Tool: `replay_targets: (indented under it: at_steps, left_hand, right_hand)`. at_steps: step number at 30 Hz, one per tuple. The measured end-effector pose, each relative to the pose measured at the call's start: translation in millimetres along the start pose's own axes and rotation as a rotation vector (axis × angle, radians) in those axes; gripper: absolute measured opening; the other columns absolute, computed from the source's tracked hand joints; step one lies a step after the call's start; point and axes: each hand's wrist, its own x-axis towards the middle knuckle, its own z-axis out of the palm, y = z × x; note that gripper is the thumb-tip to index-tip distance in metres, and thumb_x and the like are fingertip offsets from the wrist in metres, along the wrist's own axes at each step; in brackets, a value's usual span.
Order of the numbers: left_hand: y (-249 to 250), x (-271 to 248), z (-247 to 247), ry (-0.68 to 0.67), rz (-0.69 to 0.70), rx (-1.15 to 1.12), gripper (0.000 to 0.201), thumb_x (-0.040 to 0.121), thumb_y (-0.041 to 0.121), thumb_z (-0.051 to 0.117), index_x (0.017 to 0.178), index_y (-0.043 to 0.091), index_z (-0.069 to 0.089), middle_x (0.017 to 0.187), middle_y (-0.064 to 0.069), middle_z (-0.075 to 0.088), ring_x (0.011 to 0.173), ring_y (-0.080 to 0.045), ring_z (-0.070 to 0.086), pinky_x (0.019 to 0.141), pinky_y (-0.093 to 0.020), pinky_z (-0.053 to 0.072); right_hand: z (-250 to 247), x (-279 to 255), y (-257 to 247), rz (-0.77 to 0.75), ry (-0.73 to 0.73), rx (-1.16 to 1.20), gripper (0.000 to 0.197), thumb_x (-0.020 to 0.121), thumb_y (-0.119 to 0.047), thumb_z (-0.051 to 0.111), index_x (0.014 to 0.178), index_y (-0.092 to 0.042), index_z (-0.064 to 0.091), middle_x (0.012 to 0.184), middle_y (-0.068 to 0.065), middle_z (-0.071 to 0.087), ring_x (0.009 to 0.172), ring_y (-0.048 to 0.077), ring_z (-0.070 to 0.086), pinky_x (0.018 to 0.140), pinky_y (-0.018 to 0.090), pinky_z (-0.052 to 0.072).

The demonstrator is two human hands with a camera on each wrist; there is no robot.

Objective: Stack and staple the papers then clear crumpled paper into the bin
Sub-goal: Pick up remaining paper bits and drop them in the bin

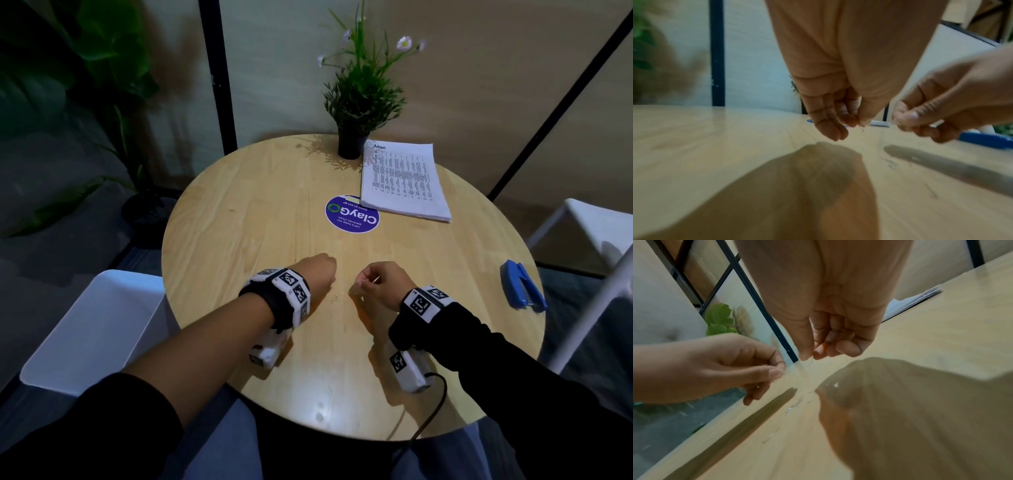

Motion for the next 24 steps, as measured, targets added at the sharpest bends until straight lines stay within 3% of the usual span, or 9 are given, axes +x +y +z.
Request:
replay_targets:
  at_steps: [5, 7, 10, 11, 12, 13, 16, 19, 24]
  left_hand:
    - [-60.4, -29.6, -21.0, 0.056, -0.046, -0.147, 0.012, 0.088, 0.002, 0.049, 0.091, 0.002, 0.060, 0.093, -0.017, 0.058, 0.086, -0.034, 0.057, 0.078, -0.034, 0.045]
    - [-87.0, -48.8, -26.1, 0.060, -0.077, -0.201, 0.010, 0.087, 0.005, 0.044, 0.080, 0.010, 0.049, 0.082, -0.011, 0.047, 0.075, -0.024, 0.041, 0.069, -0.027, 0.035]
    - [-128.9, -87.2, -29.4, 0.119, -0.138, -0.276, 0.011, 0.086, 0.026, 0.040, 0.084, 0.016, 0.046, 0.085, -0.014, 0.052, 0.078, -0.027, 0.045, 0.072, -0.026, 0.036]
    - [-144.6, -98.8, -28.0, 0.136, -0.178, -0.293, 0.024, 0.091, 0.024, 0.043, 0.100, 0.012, 0.062, 0.094, -0.018, 0.060, 0.086, -0.032, 0.054, 0.075, -0.027, 0.038]
    - [-161.4, -109.2, -24.5, 0.159, -0.217, -0.301, 0.032, 0.095, 0.020, 0.046, 0.104, -0.008, 0.059, 0.104, -0.017, 0.063, 0.097, -0.032, 0.057, 0.076, -0.027, 0.037]
    - [-176.9, -121.4, -21.7, 0.172, -0.259, -0.318, 0.025, 0.096, 0.018, 0.046, 0.105, 0.000, 0.061, 0.109, -0.015, 0.064, 0.102, -0.030, 0.057, 0.075, -0.026, 0.035]
    - [-221.4, -155.3, -9.1, 0.228, -0.360, -0.363, 0.023, 0.096, 0.019, 0.048, 0.100, 0.000, 0.060, 0.107, -0.015, 0.065, 0.100, -0.030, 0.059, 0.074, -0.028, 0.037]
    - [-256.2, -184.2, 2.5, 0.213, -0.478, -0.395, 0.021, 0.093, 0.017, 0.051, 0.097, 0.000, 0.063, 0.103, -0.014, 0.068, 0.098, -0.030, 0.061, 0.080, -0.033, 0.044]
    - [-293.4, -211.4, 15.6, 0.231, -0.590, -0.394, 0.016, 0.086, 0.013, 0.061, 0.090, 0.001, 0.070, 0.099, -0.013, 0.071, 0.097, -0.030, 0.063, 0.084, -0.034, 0.049]
  right_hand:
    - [25.3, 11.9, -39.8, -0.089, -0.049, -0.008, 0.022, 0.090, -0.011, 0.057, 0.070, -0.022, 0.058, 0.080, 0.000, 0.060, 0.075, 0.013, 0.053, 0.074, 0.025, 0.040]
    - [42.3, 18.0, -63.6, -0.146, -0.083, -0.017, 0.020, 0.089, -0.012, 0.058, 0.072, -0.021, 0.060, 0.079, 0.000, 0.060, 0.076, 0.014, 0.053, 0.074, 0.024, 0.040]
    - [75.6, 26.3, -107.8, -0.244, -0.131, -0.024, 0.011, 0.088, -0.012, 0.059, 0.085, -0.011, 0.070, 0.077, -0.001, 0.060, 0.077, 0.013, 0.053, 0.073, 0.022, 0.039]
    - [88.0, 28.5, -124.0, -0.287, -0.149, -0.027, 0.012, 0.088, -0.012, 0.060, 0.087, -0.008, 0.071, 0.079, 0.000, 0.061, 0.077, 0.013, 0.053, 0.072, 0.022, 0.040]
    - [100.6, 30.1, -140.7, -0.330, -0.173, -0.034, 0.013, 0.087, -0.010, 0.060, 0.088, -0.006, 0.072, 0.080, 0.001, 0.062, 0.076, 0.013, 0.053, 0.071, 0.022, 0.040]
    - [113.5, 31.2, -157.5, -0.370, -0.197, -0.042, 0.014, 0.087, -0.009, 0.059, 0.088, -0.006, 0.073, 0.080, 0.002, 0.062, 0.076, 0.014, 0.053, 0.069, 0.021, 0.041]
    - [149.8, 34.1, -204.9, -0.444, -0.271, -0.048, 0.014, 0.085, -0.009, 0.061, 0.086, -0.009, 0.075, 0.085, 0.008, 0.070, 0.075, 0.013, 0.057, 0.063, 0.020, 0.042]
    - [182.1, 36.8, -245.1, -0.486, -0.349, -0.103, 0.013, 0.085, -0.014, 0.064, 0.090, -0.009, 0.075, 0.097, 0.007, 0.073, 0.085, 0.014, 0.062, 0.069, 0.023, 0.049]
    - [233.6, 44.9, -285.6, -0.396, -0.348, -0.204, 0.016, 0.081, -0.017, 0.066, 0.089, -0.008, 0.077, 0.087, 0.001, 0.071, 0.080, 0.014, 0.062, 0.067, 0.024, 0.053]
